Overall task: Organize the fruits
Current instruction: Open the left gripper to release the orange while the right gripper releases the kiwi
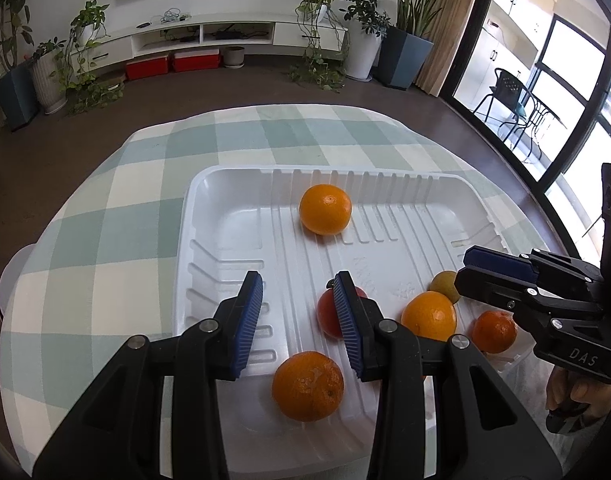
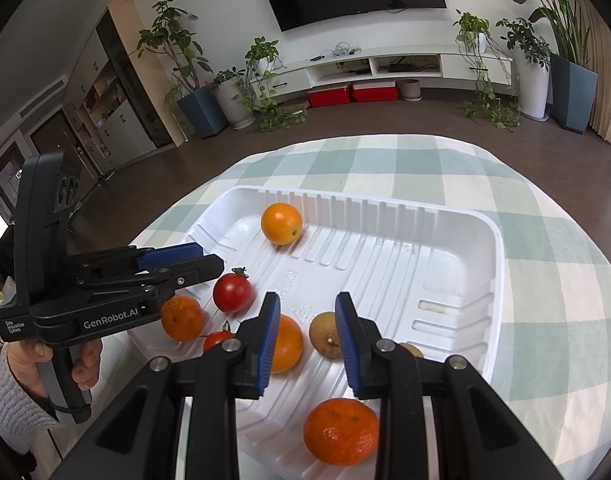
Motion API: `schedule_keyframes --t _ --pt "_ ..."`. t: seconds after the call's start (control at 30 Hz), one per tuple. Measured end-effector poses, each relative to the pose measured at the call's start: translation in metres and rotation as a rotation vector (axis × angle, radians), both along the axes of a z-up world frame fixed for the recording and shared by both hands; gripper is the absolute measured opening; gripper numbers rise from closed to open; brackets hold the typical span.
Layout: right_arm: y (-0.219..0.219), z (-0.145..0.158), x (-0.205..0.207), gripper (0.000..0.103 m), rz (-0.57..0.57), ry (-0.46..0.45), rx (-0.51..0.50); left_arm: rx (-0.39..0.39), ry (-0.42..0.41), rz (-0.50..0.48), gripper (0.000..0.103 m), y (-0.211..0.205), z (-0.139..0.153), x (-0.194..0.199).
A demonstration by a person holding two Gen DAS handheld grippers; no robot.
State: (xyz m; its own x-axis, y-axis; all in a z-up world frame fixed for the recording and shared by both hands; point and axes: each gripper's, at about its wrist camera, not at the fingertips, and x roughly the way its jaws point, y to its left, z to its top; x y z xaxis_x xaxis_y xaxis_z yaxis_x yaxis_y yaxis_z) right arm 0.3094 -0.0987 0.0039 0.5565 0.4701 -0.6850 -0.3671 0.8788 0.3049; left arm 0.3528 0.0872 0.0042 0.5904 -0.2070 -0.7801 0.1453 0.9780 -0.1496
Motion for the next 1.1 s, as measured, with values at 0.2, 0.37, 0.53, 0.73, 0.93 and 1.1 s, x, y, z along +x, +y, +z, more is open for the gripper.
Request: schedule_keyframes --t 0.2,0.37,0.53,0.73,0.93,1.1 --pt "0.002 0.003 -0.006 0.032 0.004 -0.008 0.002 0.017 -0.013 -0.003 0.035 -0.001 0.004 -0.008" --pt "0.003 0.008 -0.015 0.032 0.008 -0.019 0.0 0.02 -0.022 -0.004 0.035 -0.002 0.008 -0.017" --pt "0.003 0.012 -0.023 0.032 0.011 -0.029 -0.003 0.021 -0.034 -0.003 0.035 -0.004 0.013 -0.03" --pt "0.001 0.02 -0.036 0.032 0.01 -0.044 0.003 0.038 -0.049 -0.006 0.035 -0.007 0.021 -0.046" --pt "-0.004 0.026 -0.05 0.032 0.002 -0.058 0.01 0.042 -0.065 -0.005 0.036 -0.01 0.029 -0.061" --pt "-0.011 0.03 -0.067 0.033 -0.011 -0.068 0.018 0.041 -0.078 -0.009 0.043 -0.016 0.037 -0.075"
